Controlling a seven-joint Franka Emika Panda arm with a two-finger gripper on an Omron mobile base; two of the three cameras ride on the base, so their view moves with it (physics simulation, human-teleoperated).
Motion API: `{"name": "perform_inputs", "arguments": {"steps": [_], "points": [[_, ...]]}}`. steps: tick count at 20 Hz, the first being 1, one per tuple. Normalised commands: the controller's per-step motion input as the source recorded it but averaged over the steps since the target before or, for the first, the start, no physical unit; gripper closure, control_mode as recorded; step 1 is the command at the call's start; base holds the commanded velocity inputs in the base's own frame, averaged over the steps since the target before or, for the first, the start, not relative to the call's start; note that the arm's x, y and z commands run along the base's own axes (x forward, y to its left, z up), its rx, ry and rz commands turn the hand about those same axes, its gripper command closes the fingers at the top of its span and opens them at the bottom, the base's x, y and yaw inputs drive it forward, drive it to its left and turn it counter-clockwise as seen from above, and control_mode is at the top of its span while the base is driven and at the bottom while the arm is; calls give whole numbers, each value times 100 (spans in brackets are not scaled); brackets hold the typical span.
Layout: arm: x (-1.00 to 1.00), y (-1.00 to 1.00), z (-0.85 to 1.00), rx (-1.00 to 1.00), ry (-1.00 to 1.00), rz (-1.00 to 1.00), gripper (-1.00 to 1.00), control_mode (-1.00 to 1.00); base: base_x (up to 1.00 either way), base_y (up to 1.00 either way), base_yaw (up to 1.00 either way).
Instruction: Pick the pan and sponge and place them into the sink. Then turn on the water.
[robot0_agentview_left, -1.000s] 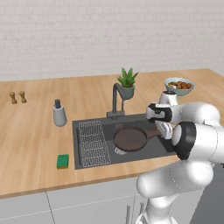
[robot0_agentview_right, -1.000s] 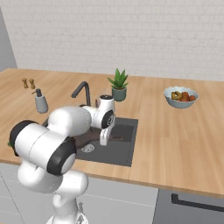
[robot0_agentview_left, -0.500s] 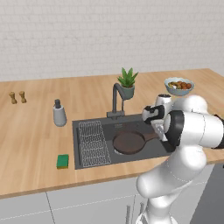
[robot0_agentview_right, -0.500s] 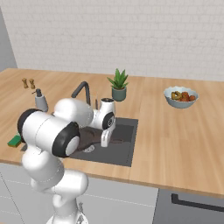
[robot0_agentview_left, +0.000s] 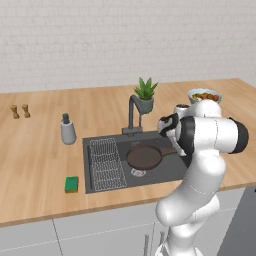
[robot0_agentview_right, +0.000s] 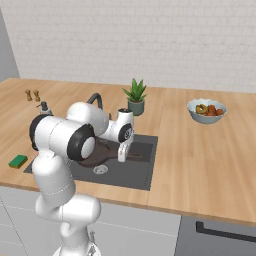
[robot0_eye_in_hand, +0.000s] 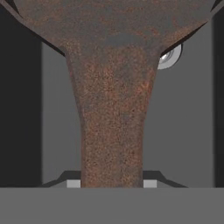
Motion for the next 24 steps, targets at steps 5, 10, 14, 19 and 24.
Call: {"name": "perform_inputs", "arguments": {"steps": [5, 10, 14, 19, 24], "points": [[0, 0, -22, 0, -1, 0, 100, -100, 0, 0, 0], [0, 7, -48, 0, -6, 0, 100, -100, 0, 0, 0], [0, 14, -48, 0, -12, 0, 100, -100, 0, 0, 0], [1, 4, -37, 0, -11, 0, 100, -100, 0, 0, 0], [30, 0, -27, 0, -8, 0, 100, -100, 0, 0, 0]]}}
